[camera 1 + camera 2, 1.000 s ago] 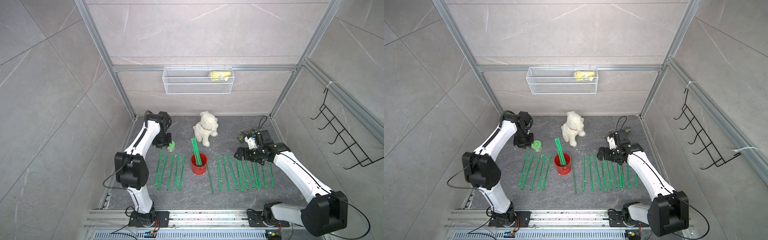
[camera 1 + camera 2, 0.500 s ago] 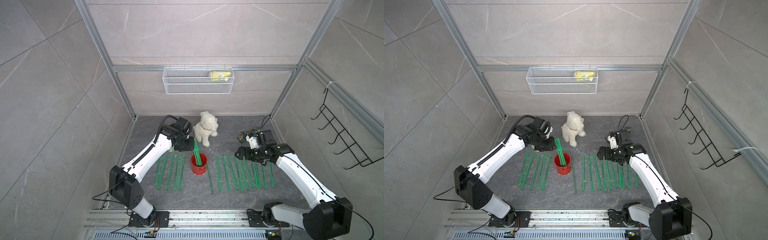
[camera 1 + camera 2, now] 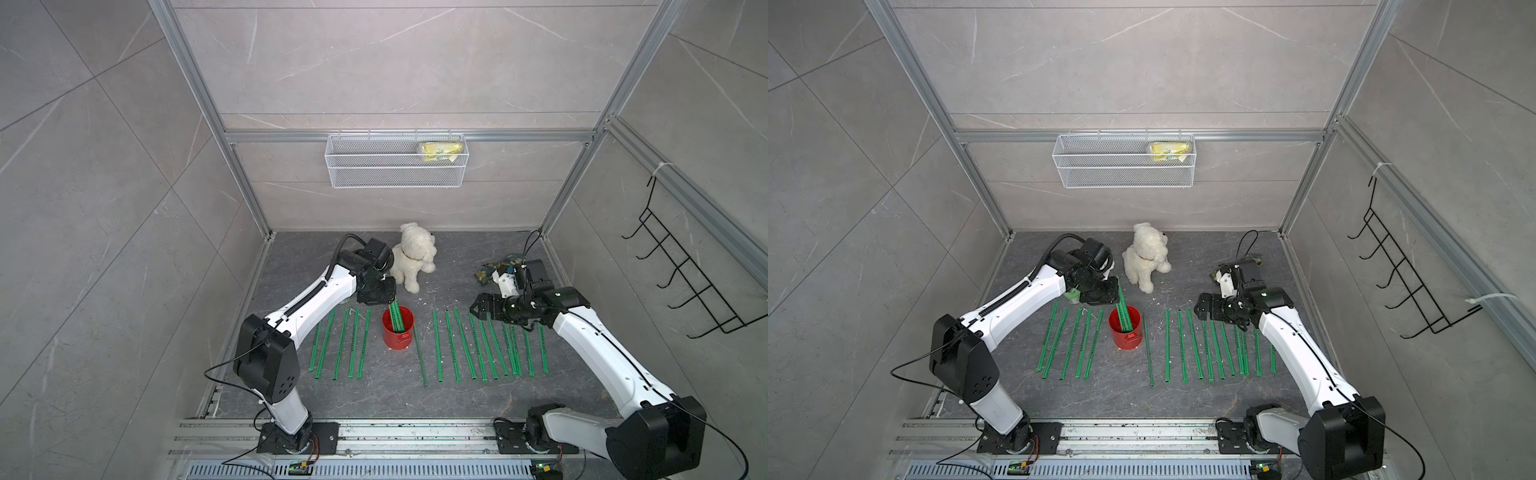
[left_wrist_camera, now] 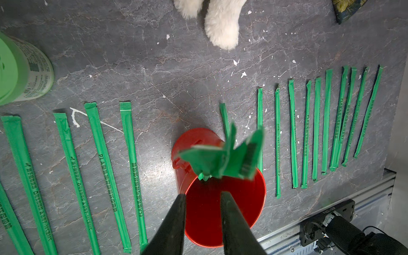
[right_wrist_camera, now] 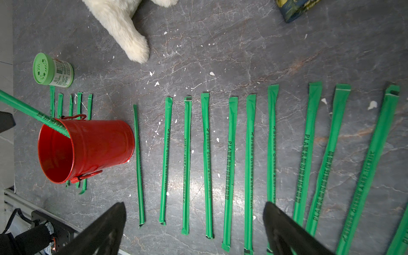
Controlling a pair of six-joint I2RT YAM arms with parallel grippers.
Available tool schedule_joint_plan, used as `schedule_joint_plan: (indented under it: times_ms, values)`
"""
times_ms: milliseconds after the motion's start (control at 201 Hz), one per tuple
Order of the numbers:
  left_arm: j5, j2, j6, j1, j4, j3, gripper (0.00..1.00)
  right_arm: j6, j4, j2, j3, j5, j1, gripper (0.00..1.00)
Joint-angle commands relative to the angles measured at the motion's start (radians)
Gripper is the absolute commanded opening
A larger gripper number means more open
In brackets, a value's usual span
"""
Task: Take the straws out of the storage container
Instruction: Pick up the straw from the container.
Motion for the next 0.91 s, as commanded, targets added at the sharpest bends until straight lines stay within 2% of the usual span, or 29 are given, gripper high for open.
schedule_joint_plan:
  times_ms: [0,333,901]
  values:
    - [-0.003,0.009,0.000,-0.001,0.006,0.011,0.30,0.000,-0.020,-0.010,0.021,0.003,0.006,1.00]
    - [-0.020,0.047,0.010,-0.003,0.001,0.022,0.25,-0.003,-0.024,-0.006,0.021,0.006,0.006,1.00]
    - [-0.026,0.069,0.019,-0.023,0.003,0.044,0.24,-0.005,-0.025,-0.003,0.026,0.008,0.006,1.00]
